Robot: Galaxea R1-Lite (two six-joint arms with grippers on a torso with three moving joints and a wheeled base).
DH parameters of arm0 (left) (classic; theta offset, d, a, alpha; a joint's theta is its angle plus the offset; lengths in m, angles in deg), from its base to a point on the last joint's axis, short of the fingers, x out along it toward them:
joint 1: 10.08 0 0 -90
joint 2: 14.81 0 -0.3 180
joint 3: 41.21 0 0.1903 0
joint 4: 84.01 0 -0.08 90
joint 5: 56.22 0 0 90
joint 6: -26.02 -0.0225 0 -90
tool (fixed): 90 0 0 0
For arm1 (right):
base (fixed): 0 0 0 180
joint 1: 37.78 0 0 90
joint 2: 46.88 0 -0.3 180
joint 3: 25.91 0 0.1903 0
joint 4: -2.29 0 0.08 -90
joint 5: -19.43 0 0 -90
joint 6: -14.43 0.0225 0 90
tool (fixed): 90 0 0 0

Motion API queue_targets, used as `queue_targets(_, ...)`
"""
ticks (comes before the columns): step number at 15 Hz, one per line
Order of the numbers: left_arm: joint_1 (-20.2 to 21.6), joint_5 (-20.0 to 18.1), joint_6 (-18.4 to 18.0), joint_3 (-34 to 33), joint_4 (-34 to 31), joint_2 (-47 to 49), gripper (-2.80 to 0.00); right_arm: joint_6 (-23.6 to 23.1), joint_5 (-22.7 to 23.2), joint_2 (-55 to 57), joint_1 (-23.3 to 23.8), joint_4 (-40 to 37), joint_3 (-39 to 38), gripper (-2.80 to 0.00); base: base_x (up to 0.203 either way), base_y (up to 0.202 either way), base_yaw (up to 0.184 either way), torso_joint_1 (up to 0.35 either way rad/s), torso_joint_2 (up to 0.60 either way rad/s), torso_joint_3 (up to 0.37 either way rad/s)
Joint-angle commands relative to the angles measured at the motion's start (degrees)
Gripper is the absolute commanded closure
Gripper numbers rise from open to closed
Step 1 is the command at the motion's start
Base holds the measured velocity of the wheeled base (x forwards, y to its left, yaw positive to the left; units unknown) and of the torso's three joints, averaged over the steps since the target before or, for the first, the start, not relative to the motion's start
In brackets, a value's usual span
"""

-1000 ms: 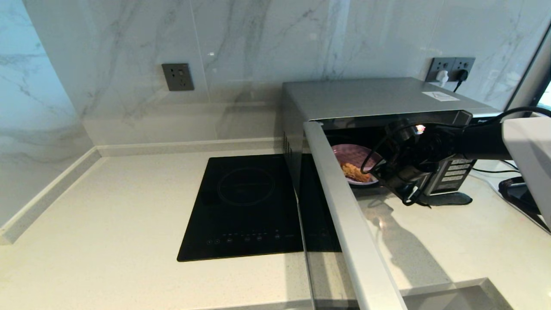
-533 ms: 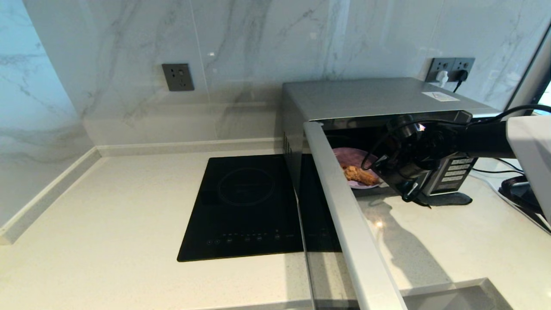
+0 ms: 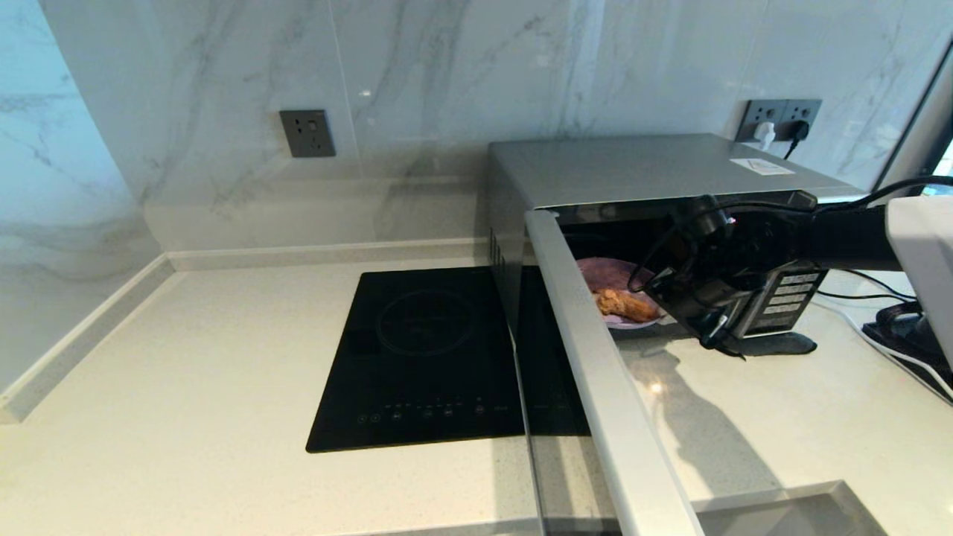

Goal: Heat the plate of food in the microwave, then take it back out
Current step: Take the plate out of the microwave

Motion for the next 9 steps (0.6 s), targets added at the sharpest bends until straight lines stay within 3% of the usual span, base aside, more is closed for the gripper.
queue_targets(1,0.01,0.04,0.03,0.0,0.02,0.09,0.0,0.29,-0.18,-2.18,0.0,0.16,-0.15,0.0,0.0,0.0,0.0,0.0,0.0,0.0)
queue_targets(9,0.01,0.04,0.03,0.0,0.02,0.09,0.0,0.29,-0.39,-9.19,0.04,0.07,-6.02,0.0,0.0,0.0,0.0,0.0,0.0,0.0)
